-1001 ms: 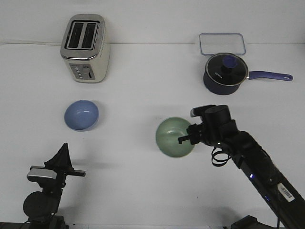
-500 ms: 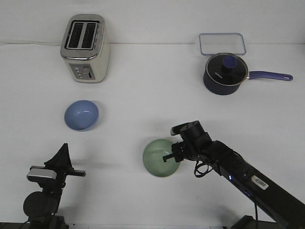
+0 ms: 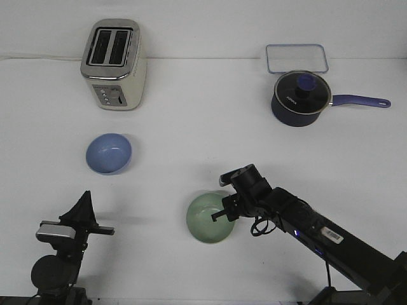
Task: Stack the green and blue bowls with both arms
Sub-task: 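Lower the green bowl, open the right gripper and withdraw it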
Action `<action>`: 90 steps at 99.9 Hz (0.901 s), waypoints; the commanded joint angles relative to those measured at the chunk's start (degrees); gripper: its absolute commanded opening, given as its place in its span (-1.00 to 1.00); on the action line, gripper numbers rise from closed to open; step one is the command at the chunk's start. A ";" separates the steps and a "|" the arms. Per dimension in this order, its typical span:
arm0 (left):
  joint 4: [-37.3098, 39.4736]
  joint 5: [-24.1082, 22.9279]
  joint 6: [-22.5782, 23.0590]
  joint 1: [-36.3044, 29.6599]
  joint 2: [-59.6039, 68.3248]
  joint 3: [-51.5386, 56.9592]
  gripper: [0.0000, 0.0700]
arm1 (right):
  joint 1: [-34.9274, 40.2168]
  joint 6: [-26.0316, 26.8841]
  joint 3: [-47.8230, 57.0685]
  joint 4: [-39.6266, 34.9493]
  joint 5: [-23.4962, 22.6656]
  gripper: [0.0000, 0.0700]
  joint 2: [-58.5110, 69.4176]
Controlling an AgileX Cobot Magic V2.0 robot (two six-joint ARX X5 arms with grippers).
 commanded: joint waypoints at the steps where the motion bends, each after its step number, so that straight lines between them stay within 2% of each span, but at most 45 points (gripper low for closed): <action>1: 0.55 -0.09 0.11 -0.11 -0.11 -1.09 -0.96 | 0.48 -0.44 0.46 0.55 -0.39 -0.60 1.18; 16: 0.55 -0.09 0.11 -0.11 -0.11 -1.09 -0.96 | 0.37 -1.81 0.50 1.79 -1.77 -0.13 -0.13; 23: 0.55 -0.09 0.11 -0.11 -0.11 -1.09 -0.96 | 0.35 -2.40 1.01 2.51 -1.88 -0.03 -1.95; 56: 0.61 -0.07 -1.09 -0.11 -0.11 -1.09 -0.96 | -4.72 -5.53 2.40 8.26 -0.33 -0.03 -18.10; 63: 0.63 -0.09 -2.60 -0.11 -0.11 -1.09 -0.96 | -5.84 -7.15 2.38 8.52 2.40 -0.03 -21.79; 75: 0.61 -0.09 -7.78 -0.11 -0.11 -1.09 -0.96 | -6.29 -10.64 1.27 8.90 9.18 -0.04 -27.93; 90: 1.03 -0.17 -13.75 -0.09 -0.11 -0.85 -0.97 | -6.29 -11.80 -6.36 14.58 13.18 -0.04 -37.05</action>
